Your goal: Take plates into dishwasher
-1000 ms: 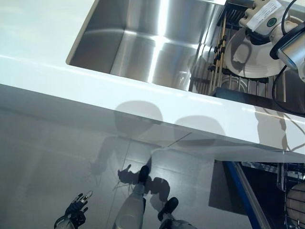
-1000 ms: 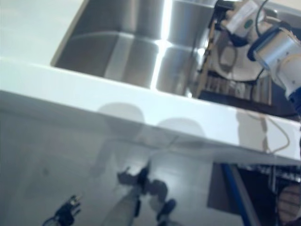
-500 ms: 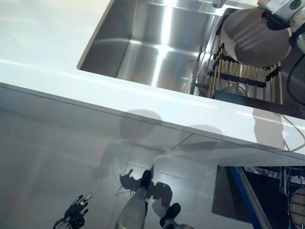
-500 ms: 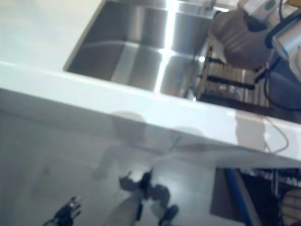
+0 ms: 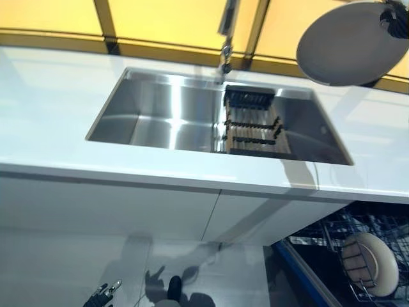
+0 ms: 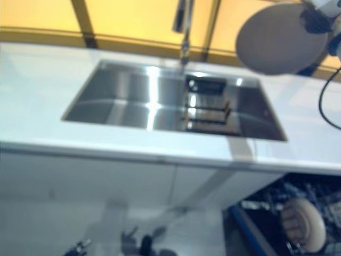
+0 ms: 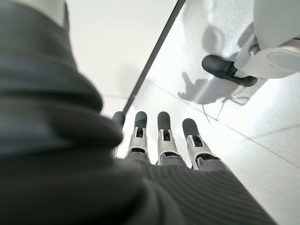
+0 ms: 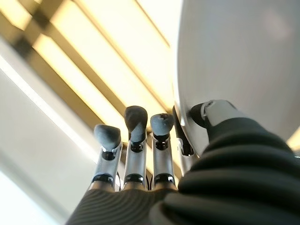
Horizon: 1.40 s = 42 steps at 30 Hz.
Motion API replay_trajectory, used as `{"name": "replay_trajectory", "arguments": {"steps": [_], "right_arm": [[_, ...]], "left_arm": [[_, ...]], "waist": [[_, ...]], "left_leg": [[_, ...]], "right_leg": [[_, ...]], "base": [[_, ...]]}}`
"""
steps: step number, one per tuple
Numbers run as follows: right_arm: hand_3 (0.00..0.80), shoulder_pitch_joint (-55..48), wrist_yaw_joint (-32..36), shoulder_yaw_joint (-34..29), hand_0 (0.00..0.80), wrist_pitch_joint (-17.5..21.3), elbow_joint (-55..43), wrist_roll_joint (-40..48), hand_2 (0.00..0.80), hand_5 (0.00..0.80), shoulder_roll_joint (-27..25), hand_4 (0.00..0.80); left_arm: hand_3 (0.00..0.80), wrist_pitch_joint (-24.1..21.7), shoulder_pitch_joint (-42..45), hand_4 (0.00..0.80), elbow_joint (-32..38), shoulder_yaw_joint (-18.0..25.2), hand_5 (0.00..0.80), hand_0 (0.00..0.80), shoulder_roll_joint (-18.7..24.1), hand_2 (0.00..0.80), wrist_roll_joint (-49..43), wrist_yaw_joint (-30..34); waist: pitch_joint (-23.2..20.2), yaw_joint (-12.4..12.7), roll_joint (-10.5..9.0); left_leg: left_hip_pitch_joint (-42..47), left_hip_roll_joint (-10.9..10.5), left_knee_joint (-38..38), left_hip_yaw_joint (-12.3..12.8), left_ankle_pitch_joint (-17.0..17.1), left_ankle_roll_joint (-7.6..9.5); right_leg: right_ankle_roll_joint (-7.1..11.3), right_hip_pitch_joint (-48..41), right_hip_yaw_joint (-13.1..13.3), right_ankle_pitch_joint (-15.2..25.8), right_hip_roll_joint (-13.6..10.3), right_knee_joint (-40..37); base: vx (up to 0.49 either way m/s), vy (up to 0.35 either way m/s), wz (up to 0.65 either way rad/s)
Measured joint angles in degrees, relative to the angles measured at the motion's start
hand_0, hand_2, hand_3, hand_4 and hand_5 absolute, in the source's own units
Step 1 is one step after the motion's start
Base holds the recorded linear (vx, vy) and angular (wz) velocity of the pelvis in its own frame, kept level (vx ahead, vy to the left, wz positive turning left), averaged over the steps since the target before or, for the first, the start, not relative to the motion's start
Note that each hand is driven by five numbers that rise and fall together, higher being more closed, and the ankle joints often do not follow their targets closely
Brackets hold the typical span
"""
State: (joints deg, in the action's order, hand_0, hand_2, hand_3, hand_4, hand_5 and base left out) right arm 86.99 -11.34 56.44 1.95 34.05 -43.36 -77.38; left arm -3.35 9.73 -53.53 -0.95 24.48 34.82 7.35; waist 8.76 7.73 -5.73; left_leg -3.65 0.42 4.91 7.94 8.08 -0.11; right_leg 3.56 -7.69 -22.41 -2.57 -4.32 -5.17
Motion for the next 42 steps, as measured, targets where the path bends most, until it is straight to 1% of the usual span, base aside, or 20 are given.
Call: {"name": "replay_trajectory", "arguments": {"steps": [2, 3, 5, 6, 8, 10, 14, 17, 20, 22, 25, 27, 28, 31, 34, 35, 37, 39, 42], "right_arm": [[0.800, -3.05, 0.64, -2.22, 0.800, -0.01, -0.46, 2.60, 0.800, 0.800, -0.43, 0.800], [0.800, -4.20, 0.82, -2.72, 0.800, -0.04, -0.40, 4.04, 0.800, 0.800, -0.63, 0.800], [0.800, -7.41, 0.90, -4.90, 0.800, -0.03, -0.37, 6.33, 0.800, 0.800, -0.85, 0.800], [0.800, -8.74, 0.95, -5.74, 0.800, -0.03, -0.26, 7.17, 0.800, 0.800, -0.96, 0.800], [0.800, -10.89, 1.18, -7.01, 0.800, -0.03, -0.14, 9.06, 0.800, 0.800, -1.55, 0.800], [0.800, -12.99, 1.86, -8.53, 0.800, -0.02, -0.03, 11.01, 0.800, 0.800, -2.12, 0.800], [0.800, -16.35, 3.65, -10.82, 0.800, -0.02, 0.18, 12.89, 0.800, 0.800, -4.12, 0.800], [0.800, -16.75, 5.02, -10.83, 0.800, -0.03, 1.51, 13.69, 0.800, 0.800, -4.62, 0.800], [0.800, -17.73, 6.09, -11.17, 0.800, -0.03, 2.36, 13.70, 0.800, 0.800, -5.12, 0.800], [0.800, -19.87, 6.43, -13.65, 0.800, -0.03, 2.74, 13.79, 0.800, 0.800, -5.30, 0.800], [0.800, -22.79, 6.87, -16.20, 0.800, -0.03, 3.53, 13.98, 0.800, 0.800, -5.55, 0.800], [0.800, -24.68, 6.90, -17.86, 0.800, -0.03, 3.65, 15.03, 0.800, 0.800, -5.58, 0.800], [0.800, -26.87, 6.93, -20.00, 0.800, -0.03, 3.62, 15.47, 0.800, 0.800, -5.59, 0.800], [0.800, -31.25, 7.02, -22.67, 0.800, -0.20, 3.93, 16.05, 0.800, 0.800, -5.91, 0.800], [0.800, -36.69, 7.86, -27.28, 0.800, -1.45, 4.19, 16.39, 0.800, 0.800, -6.14, 0.800], [0.800, -38.55, 8.37, -28.86, 0.800, -2.07, 4.36, 16.91, 0.800, 0.800, -6.14, 0.800], [0.800, -40.70, 9.09, -29.78, 0.800, -3.02, 4.79, 17.75, 0.800, 0.800, -6.19, 0.800], [0.800, -43.67, 9.69, -32.17, 0.800, -3.68, 5.31, 18.34, 0.800, 0.800, -6.18, 0.800], [0.800, -46.89, 10.16, -34.44, 0.800, -4.61, 5.65, 20.06, 0.800, 0.800, -6.12, 0.800]], "left_arm": [[0.000, 0.27, 0.82, 0.000, -0.24, 0.00, 0.000, 0.000, -0.52, 0.000, -0.44, -0.01], [0.000, 0.29, 0.93, 0.000, -0.46, 0.00, 0.000, 0.000, -1.00, 0.000, -0.44, 0.00], [0.000, 0.28, 0.90, 0.000, -1.33, -0.02, 0.000, 0.000, -1.60, 0.000, -0.49, 0.03], [0.000, 0.28, 0.85, 0.000, -1.49, -0.02, 0.000, 0.000, -1.79, 0.000, -0.67, 0.04], [0.000, 0.27, 0.86, 0.000, -1.77, -0.04, 0.000, 0.000, -2.00, 0.000, -1.96, 0.10], [0.000, 0.29, 0.94, 0.000, -2.00, -0.03, 0.000, 0.000, -2.01, 0.000, -2.77, 0.17], [0.000, 0.34, 0.64, 0.000, -2.06, -0.04, 0.000, 0.000, -2.05, 0.000, -3.80, 0.60], [0.000, 0.40, 0.61, 0.000, -3.20, -0.04, 0.000, 0.000, -2.05, 0.000, -4.83, 0.69], [0.000, 0.43, 0.76, 0.000, -4.22, -0.04, 0.000, 0.000, -2.06, 0.000, -4.90, 1.10], [0.000, 0.53, 0.60, 0.000, -4.53, -0.04, 0.000, 0.000, -2.06, 0.000, -5.28, 1.13], [0.000, 0.52, 0.30, 0.000, -4.76, -0.05, 0.000, 0.000, -2.06, 0.000, -5.70, 1.19], [0.000, 0.52, 0.19, 0.000, -4.78, -0.05, 0.000, 0.000, -2.06, 0.000, -6.06, 1.19], [0.000, 0.52, 0.18, 0.000, -5.00, -0.05, 0.000, 0.000, -2.04, 0.000, -6.09, 1.19], [0.000, 0.52, 0.13, 0.000, -5.12, -0.06, 0.000, 0.000, -2.06, 0.000, -6.14, 1.17], [0.000, 0.51, -0.18, 0.000, -5.15, -0.06, 0.000, 0.000, -2.06, 0.000, -7.09, 1.18], [0.000, 0.51, -0.20, 0.000, -5.17, -0.06, 0.000, 0.000, -2.06, 0.000, -7.11, 1.19], [0.000, 0.51, -0.18, 0.000, -5.41, -0.06, 0.000, 0.000, -2.06, 0.000, -7.12, 1.18], [0.000, 0.53, -0.42, 0.000, -5.67, -0.07, 0.000, 0.000, -2.06, 0.000, -7.13, 1.18], [0.000, 0.62, -0.80, 0.000, -5.78, -0.07, 0.000, 0.000, -2.02, 0.000, -7.14, 1.18]], "waist": [[-1.88, -1.09, 0.41], [-2.43, -1.69, 0.74], [-3.53, -2.50, 1.21], [-3.77, -2.74, 1.36], [-4.01, -4.16, 1.67], [-4.30, -5.21, 1.76], [-4.52, -5.50, 1.84], [-5.05, -5.72, 1.91], [-5.41, -6.86, 1.74], [-5.63, -7.08, 1.63], [-5.82, -7.36, 1.56], [-5.84, -7.98, 1.57], [-5.84, -8.46, 1.57], [-5.94, -8.61, 1.67], [-6.27, -9.08, 1.95], [-6.32, -9.93, 2.03], [-6.41, -10.15, 2.19], [-6.46, -10.38, 2.31], [-6.46, -11.36, 2.38]], "left_leg": [[0.50, 0.13, 0.03, 1.02, -0.25, 0.05], [1.14, 0.28, 0.02, 1.68, -0.43, 0.12], [1.61, 0.41, 0.06, 2.67, -0.46, 0.15], [2.06, 0.54, 0.05, 3.22, -0.52, 0.09], [2.56, 0.62, 0.08, 3.44, -0.60, 0.03], [3.18, 0.89, 0.19, 4.33, -0.78, -0.13], [3.76, 1.37, 0.27, 5.52, -1.04, -0.41], [4.03, 1.50, 0.26, 6.21, -1.29, -0.53], [4.02, 1.55, 0.25, 6.72, -1.40, -0.54], [4.02, 1.66, 0.11, 7.49, -1.52, -0.55], [4.08, 1.73, 0.13, 7.93, -1.62, -0.55], [4.14, 1.75, 0.16, 8.13, -1.66, -0.56], [4.25, 1.83, 0.24, 8.61, -1.74, -0.58], [4.98, 2.00, 0.30, 9.59, -2.18, -0.70], [5.04, 2.06, 0.31, 10.22, -2.33, -0.74], [5.03, 2.06, 0.32, 10.28, -2.35, -0.74], [5.04, 2.11, 0.31, 10.62, -2.46, -0.79], [5.05, 2.16, 0.31, 10.88, -2.55, -0.83], [5.06, 2.15, 0.31, 10.95, -2.63, -0.85]], "right_leg": [[0.08, -0.12, 0.73, 0.15, -0.09, 0.01], [0.03, -0.25, 1.67, 0.30, -0.12, 0.00], [-0.15, -0.34, 2.33, 0.54, -0.16, 0.01], [-0.24, -0.43, 3.06, 0.69, -0.15, 0.01], [-0.23, -0.85, 3.17, 0.72, -0.13, 0.01], [-0.24, -1.11, 3.67, 0.73, -0.06, 0.01], [-0.38, -1.05, 4.83, 0.81, 0.13, 0.01], [-0.43, -0.91, 5.61, 0.85, 0.15, 0.01], [-0.46, -0.68, 6.08, 0.88, 0.14, 0.02], [-0.48, -0.35, 6.68, 0.97, 0.13, 0.02], [-0.47, -0.15, 7.34, 1.07, 0.14, 0.02], [-0.49, -0.11, 7.61, 1.13, 0.14, 0.03], [-0.48, -0.02, 7.86, 1.18, 0.15, 0.03], [-0.46, -0.09, 9.20, 1.27, 0.19, 0.02], [-0.29, 0.10, 9.67, 1.17, 0.18, 0.02], [-0.30, 0.11, 9.70, 1.17, 0.18, 0.02], [-0.30, 0.27, 10.01, 1.18, 0.20, 0.02], [-0.47, 0.48, 10.45, 1.32, 0.25, 0.02], [-0.48, 0.50, 10.58, 1.33, 0.25, 0.04]], "base": [[0.011, 0.003, -0.30], [0.011, -0.005, -0.32], [0.008, -0.016, -0.30], [0.004, -0.024, -0.26], [-0.003, -0.027, -0.16], [-0.019, -0.034, -0.14], [-0.020, -0.028, -0.17], [-0.005, -0.026, -0.14], [-0.005, -0.027, -0.09], [-0.002, -0.020, -0.14], [-0.001, -0.019, -0.10], [-0.002, -0.021, -0.07], [-0.004, -0.028, -0.16], [-0.001, -0.030, -0.22], [-0.004, -0.030, -0.09], [-0.001, -0.028, -0.04], [0.001, -0.027, -0.08], [0.007, -0.035, -0.11], [0.011, -0.022, -0.02]]}}
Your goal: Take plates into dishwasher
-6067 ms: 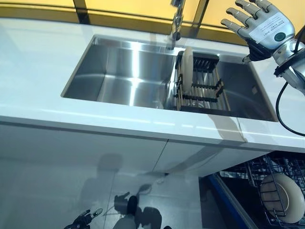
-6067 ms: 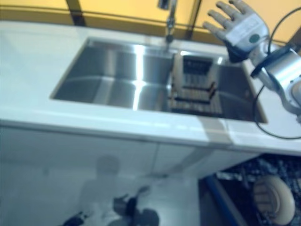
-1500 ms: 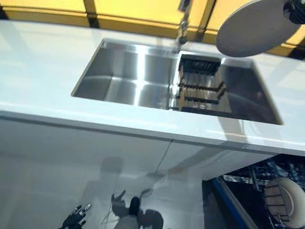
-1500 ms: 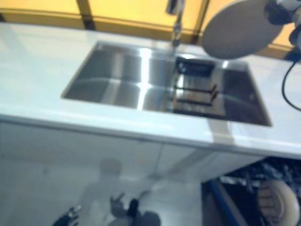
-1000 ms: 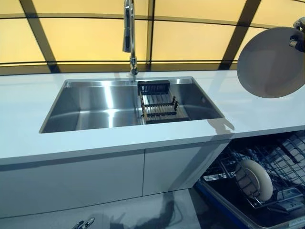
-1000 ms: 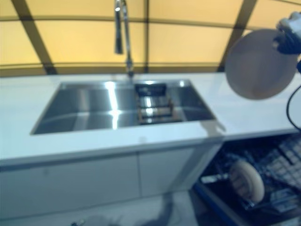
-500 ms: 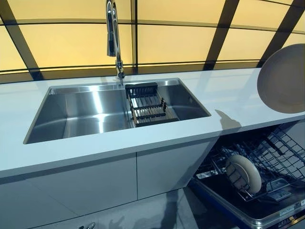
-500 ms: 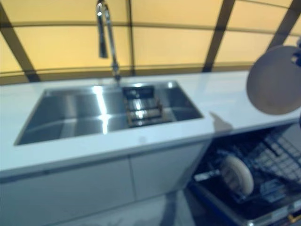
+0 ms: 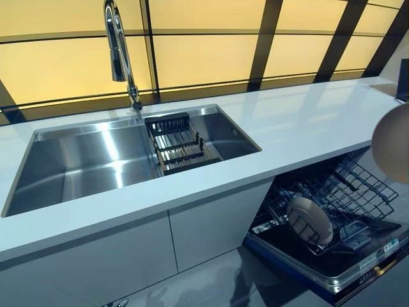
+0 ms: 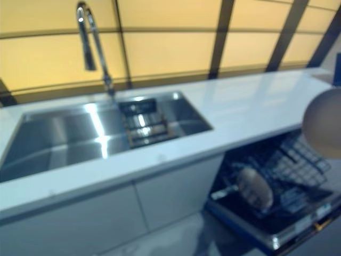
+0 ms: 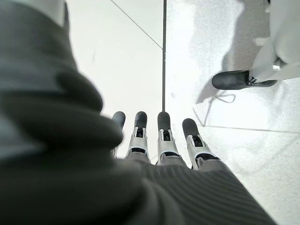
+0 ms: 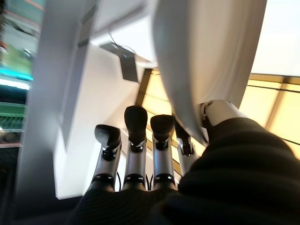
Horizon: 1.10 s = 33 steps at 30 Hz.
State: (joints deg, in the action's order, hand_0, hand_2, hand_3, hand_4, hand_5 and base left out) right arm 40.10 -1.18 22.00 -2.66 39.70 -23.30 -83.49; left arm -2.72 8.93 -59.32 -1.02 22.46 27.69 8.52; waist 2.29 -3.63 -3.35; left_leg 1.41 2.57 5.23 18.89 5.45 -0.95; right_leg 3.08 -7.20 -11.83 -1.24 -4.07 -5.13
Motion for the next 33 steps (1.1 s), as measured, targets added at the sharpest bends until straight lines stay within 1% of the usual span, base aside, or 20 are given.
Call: {"name": "replay_trajectory", "arguments": {"steps": [4, 6, 8, 11, 14, 18, 21, 26, 33], "right_arm": [[0.800, -3.51, 0.33, -4.11, 0.800, -1.27, 0.46, 2.45, 0.800, 0.800, 0.79, 0.800], [0.800, -4.33, 0.36, -5.91, 0.800, -2.90, 0.77, 4.00, 0.800, 0.800, 2.18, 0.800], [0.800, -4.39, 0.21, -6.02, 0.800, -4.34, 1.12, 4.99, 0.800, 0.800, 3.27, 0.800], [0.800, -6.15, -1.66, -8.84, 0.800, -7.37, 1.63, 6.13, 0.800, 0.800, 6.38, 0.800], [0.800, -6.61, -3.28, -10.27, 0.800, -8.71, 1.88, 6.12, 0.800, 0.800, 7.76, 0.800], [0.800, -6.68, -6.41, -10.38, 0.800, -10.87, 2.08, 6.13, 0.800, 0.800, 9.58, 0.800], [0.800, -6.79, -8.09, -10.71, 0.800, -12.80, 2.08, 6.13, 0.800, 0.800, 11.10, 0.800], [0.800, -6.79, -10.42, -10.90, 0.800, -14.53, 2.08, 6.15, 0.800, 0.800, 12.02, 0.800], [0.800, -6.79, -11.56, -10.92, 0.800, -16.21, 2.08, 7.07, 0.800, 0.800, 14.23, 0.800]], "left_arm": [[0.000, 0.18, -0.64, 0.000, -0.41, 0.00, 0.000, 0.000, 0.01, 0.000, 0.00, -0.01], [0.000, 0.27, -0.80, 0.000, -0.43, -0.01, 0.000, 0.000, 0.03, 0.000, 0.00, -0.02], [0.000, 0.32, -0.80, 0.000, -0.46, -0.01, 0.000, 0.000, 0.03, 0.000, 0.00, -0.06], [0.000, 0.66, -0.96, 0.000, -0.55, -0.01, 0.000, 0.000, 0.02, 0.000, 0.01, -0.08], [0.000, 0.92, -0.99, 0.000, -0.54, -0.03, 0.000, 0.000, 0.01, 0.000, 0.01, -0.13], [0.000, 1.00, -0.83, 0.000, -0.46, -0.04, 0.000, 0.000, -0.01, 0.000, 0.01, -0.14], [0.000, 1.15, -0.72, 0.000, -0.35, -0.04, 0.000, 0.000, -0.04, 0.000, 0.01, -0.13], [0.000, 1.17, -0.70, 0.000, -0.30, -0.06, 0.000, 0.000, -0.06, 0.000, 0.02, -0.12], [0.000, 1.27, -0.72, 0.000, 0.07, -0.07, 0.000, 0.000, -0.12, 0.000, 0.04, -0.13]], "waist": [[0.03, -0.25, 0.08], [0.06, -0.31, 0.18], [0.15, -0.27, 0.31], [0.38, -0.27, 0.65], [0.94, -0.22, 1.38], [1.74, -0.12, 2.51], [2.20, -0.11, 2.99], [2.67, -0.07, 3.72], [3.28, 0.05, 4.72]], "left_leg": [[0.12, 0.09, 0.02, 0.54, -0.17, -0.07], [0.13, 0.13, 0.02, 0.89, -0.23, -0.09], [0.13, 0.17, 0.02, 1.24, -0.26, -0.08], [0.12, 0.10, 0.02, 1.36, -0.35, -0.03], [0.00, 0.05, 0.02, 1.36, -0.37, 0.00], [-0.09, 0.00, 0.00, 1.36, -0.42, -0.02], [-0.11, -0.08, -0.02, 1.34, -0.48, 0.01], [-0.11, -0.22, -0.02, 1.30, -0.54, 0.07], [-0.16, -0.22, -0.01, 1.24, -0.54, 0.07]], "right_leg": [[0.04, 0.15, 0.50, 0.03, 0.00, 0.00], [0.17, 0.33, 0.87, 0.03, 0.00, -0.01], [0.24, 0.53, 1.26, 0.09, 0.01, -0.01], [0.27, 0.60, 1.41, 0.10, -0.04, -0.02], [0.31, 0.77, 1.44, 0.12, -0.09, -0.02], [0.15, 0.90, 1.46, 0.24, -0.07, -0.01], [0.12, 0.93, 1.43, 0.26, -0.04, -0.01], [0.12, 0.92, 1.35, 0.26, -0.15, -0.01], [0.14, 0.94, 1.29, 0.25, -0.18, -0.03]], "base": [[0.012, -0.035, -0.07], [0.008, -0.031, -0.10], [0.013, -0.035, -0.09], [0.013, -0.034, -0.02], [0.000, 0.000, 0.00], [0.000, 0.000, 0.00], [0.000, 0.000, 0.00], [0.000, 0.000, 0.00], [0.000, 0.000, 0.00]]}}
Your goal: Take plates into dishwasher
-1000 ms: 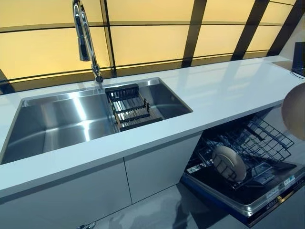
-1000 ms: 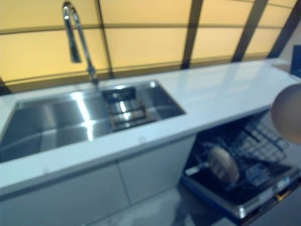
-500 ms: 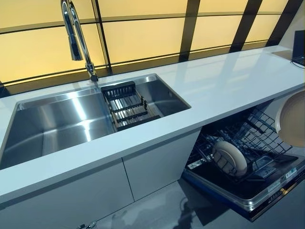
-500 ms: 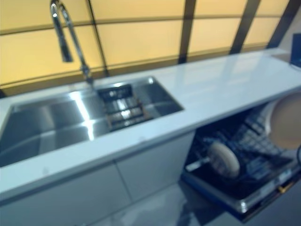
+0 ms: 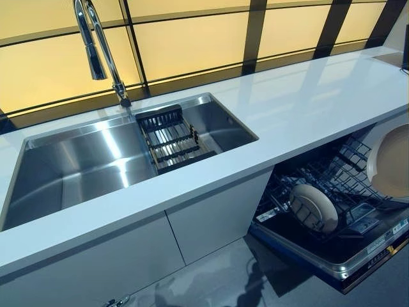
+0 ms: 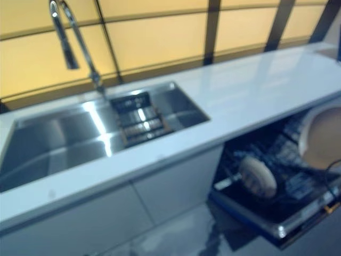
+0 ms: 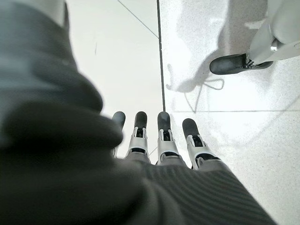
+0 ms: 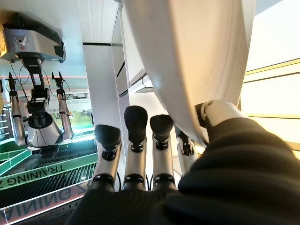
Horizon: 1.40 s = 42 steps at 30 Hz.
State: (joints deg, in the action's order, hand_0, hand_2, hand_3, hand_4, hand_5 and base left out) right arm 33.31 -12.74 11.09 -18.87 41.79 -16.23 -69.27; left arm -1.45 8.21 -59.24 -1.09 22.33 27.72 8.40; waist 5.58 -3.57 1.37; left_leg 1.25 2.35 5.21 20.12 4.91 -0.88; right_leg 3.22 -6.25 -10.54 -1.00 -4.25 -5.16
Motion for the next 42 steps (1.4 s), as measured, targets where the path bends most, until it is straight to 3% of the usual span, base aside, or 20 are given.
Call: {"name": "replay_trajectory", "arguments": {"steps": [21, 27, 42], "right_arm": [[0.800, 2.71, -0.69, 0.32, 0.800, -5.23, -0.01, 1.69, 0.800, 0.800, 2.53, 0.800], [0.800, 4.00, -2.20, 0.95, 0.800, -6.12, -0.02, 2.44, 0.800, 0.800, 3.26, 0.800], [0.800, 8.41, -4.26, 3.22, 0.800, -9.02, -0.01, 2.45, 0.800, 0.800, 6.86, 0.800]], "left_arm": [[0.000, 0.00, 0.03, 0.000, 1.56, -1.07, 0.000, 0.000, -1.61, 0.000, 0.29, 0.05], [0.000, -0.03, 0.03, 0.000, 1.89, -1.85, 0.000, 0.000, -2.10, 0.000, 0.68, 0.06], [0.000, -0.08, 0.11, 0.000, 3.73, -2.25, 0.000, 0.000, -2.76, 0.000, 3.02, 0.02]], "waist": [[2.44, 0.22, 3.10], [3.46, 1.35, 4.37], [5.86, 1.75, 5.96]], "left_leg": [[-0.98, -0.22, -0.20, -0.91, 0.06, 0.06], [-1.96, -0.40, -0.23, -1.46, 0.12, 0.13], [-3.43, -1.06, -0.25, -3.00, 0.41, 0.53]], "right_leg": [[0.00, 0.68, -0.81, 0.01, -0.12, 0.00], [0.06, 1.62, -0.96, 0.06, -0.22, 0.07], [0.39, 2.46, -3.11, 0.13, -0.80, 0.12]], "base": [[-0.003, 0.001, 0.01], [-0.011, 0.006, 0.00], [-0.013, 0.014, 0.04]]}}
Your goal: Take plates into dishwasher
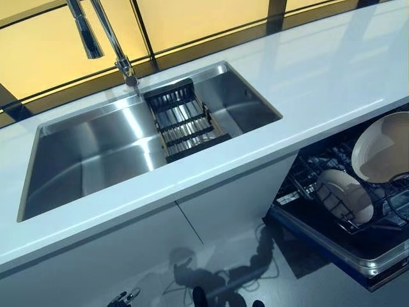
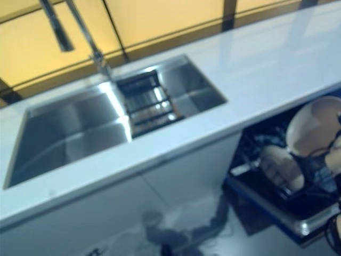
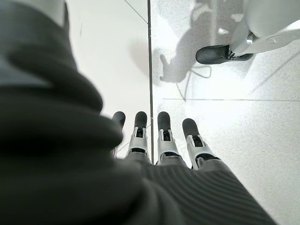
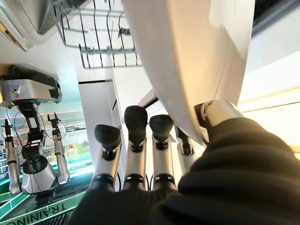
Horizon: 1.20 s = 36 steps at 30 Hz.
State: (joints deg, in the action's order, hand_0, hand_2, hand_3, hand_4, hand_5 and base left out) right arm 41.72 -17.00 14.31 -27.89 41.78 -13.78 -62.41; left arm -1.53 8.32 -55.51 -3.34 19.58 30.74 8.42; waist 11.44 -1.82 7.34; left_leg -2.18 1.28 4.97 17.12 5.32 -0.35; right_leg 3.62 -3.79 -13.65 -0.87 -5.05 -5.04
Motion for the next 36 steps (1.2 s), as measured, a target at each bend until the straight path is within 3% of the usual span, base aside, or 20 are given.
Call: {"name": "replay_trajectory", "arguments": {"steps": [5, 17, 26, 36], "right_arm": [[0.800, 0.00, 0.18, 0.29, 0.800, 0.17, 0.00, -1.47, 0.800, 0.800, 0.17, 0.800], [0.800, -0.58, 0.48, 5.97, 0.800, 6.40, -0.15, -27.82, 0.800, 0.800, -1.91, 0.800], [0.800, -1.49, -1.17, 6.69, 0.800, 8.25, -0.37, -39.40, 0.800, 0.800, -4.24, 0.800], [0.800, -6.06, -1.14, 6.75, 0.800, 10.77, -2.42, -44.06, 0.800, 0.800, -4.41, 0.800]], "left_arm": [[0.000, -0.11, -0.03, 0.000, 0.21, 0.01, 0.000, 0.000, -0.10, 0.000, 0.05, 0.00], [0.000, 0.59, -0.15, 0.000, 2.61, 0.00, 0.000, 0.000, -0.19, 0.000, 0.02, -0.04], [0.000, 1.29, -0.21, 0.000, 3.99, -0.01, 0.000, 0.000, -0.18, 0.000, 0.03, -0.43], [0.000, 1.27, -0.25, 0.000, 4.01, -0.01, 0.000, 0.000, -0.19, 0.000, 0.03, -0.55]], "waist": [[0.68, 0.01, 0.20], [1.11, 0.13, -0.39], [1.99, -0.03, -0.66], [2.08, -0.03, -0.49]], "left_leg": [[-0.42, -0.07, -0.01, -0.19, 0.07, 0.09], [-0.52, -0.16, 0.00, -0.78, 0.16, 0.20], [-0.81, -0.31, -0.01, -1.21, 0.19, 0.24], [-0.92, -0.36, 0.00, -1.50, 0.19, 0.25]], "right_leg": [[0.03, 0.07, -0.32, 0.02, -0.03, 0.13], [0.09, 0.04, -1.05, -0.01, -0.05, -0.03], [0.15, 0.04, -1.18, -0.03, -0.15, 0.12], [0.23, 0.15, -1.31, -0.09, -0.17, 0.03]], "base": [[0.000, 0.004, 0.01], [0.002, -0.010, 0.02], [0.000, 0.000, 0.00], [0.000, 0.000, 0.00]]}}
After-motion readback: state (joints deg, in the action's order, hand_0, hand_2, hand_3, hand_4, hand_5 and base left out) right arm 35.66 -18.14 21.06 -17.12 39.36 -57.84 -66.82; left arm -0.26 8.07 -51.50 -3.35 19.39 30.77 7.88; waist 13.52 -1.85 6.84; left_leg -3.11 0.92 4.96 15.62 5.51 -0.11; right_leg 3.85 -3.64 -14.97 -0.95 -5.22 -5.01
